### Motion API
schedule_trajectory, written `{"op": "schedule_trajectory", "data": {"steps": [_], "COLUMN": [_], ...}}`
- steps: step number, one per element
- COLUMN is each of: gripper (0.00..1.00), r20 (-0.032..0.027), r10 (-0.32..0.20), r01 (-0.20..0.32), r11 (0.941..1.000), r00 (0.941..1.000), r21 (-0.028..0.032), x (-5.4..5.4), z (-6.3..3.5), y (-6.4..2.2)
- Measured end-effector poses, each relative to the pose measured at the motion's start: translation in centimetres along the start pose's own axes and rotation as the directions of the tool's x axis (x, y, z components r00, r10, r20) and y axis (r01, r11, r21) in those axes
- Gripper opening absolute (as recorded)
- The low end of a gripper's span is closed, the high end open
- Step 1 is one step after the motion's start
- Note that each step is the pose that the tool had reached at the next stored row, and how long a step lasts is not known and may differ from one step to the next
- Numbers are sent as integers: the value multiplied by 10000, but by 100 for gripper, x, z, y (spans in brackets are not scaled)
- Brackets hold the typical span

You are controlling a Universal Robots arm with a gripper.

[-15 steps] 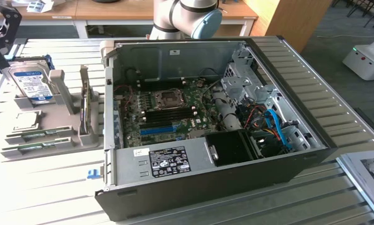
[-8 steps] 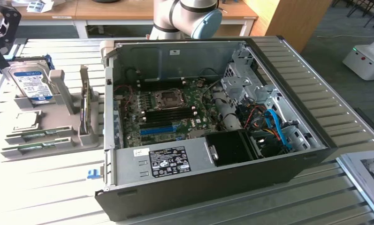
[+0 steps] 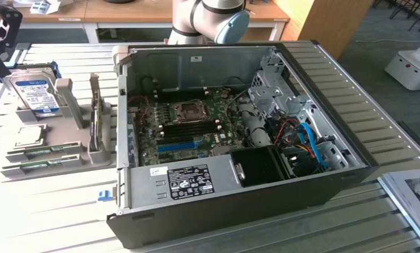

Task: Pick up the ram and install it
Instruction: 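Pick up the ram and move it above insertion slot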

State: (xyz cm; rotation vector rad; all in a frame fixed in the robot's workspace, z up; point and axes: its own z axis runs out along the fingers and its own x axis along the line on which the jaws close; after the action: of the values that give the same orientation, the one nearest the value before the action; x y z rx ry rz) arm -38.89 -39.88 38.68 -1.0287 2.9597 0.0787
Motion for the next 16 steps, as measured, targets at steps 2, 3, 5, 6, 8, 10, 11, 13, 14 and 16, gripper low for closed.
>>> {"op": "schedule_trajectory", "data": {"steps": [2,3,5,6,8,10,11,13,14,16], "gripper": [10,10,10,10,10,10,10,10,10,10], "r20": [-11,-15,-25,-31,-40,-50,-55,-63,-68,-77], "r10": [-240,-352,-576,-688,-920,-1138,-1247,-1463,-1581,-1794], "r01": [240,352,576,688,920,1138,1247,1463,1581,1794], "r11": [9997,9994,9983,9976,9958,9935,9922,9892,9874,9838], "r00": [9997,9994,9983,9976,9958,9935,9922,9892,9874,9837], "r21": [-6,-9,-14,-17,-23,-29,-33,-39,-43,-49], "x": [0,0,0,0,0,0,0,0,0,0], "z": [0,0,0,0,0,0,0,0,0,0], "y": [0,0,0,0,0,0,0,0,0,0]}}
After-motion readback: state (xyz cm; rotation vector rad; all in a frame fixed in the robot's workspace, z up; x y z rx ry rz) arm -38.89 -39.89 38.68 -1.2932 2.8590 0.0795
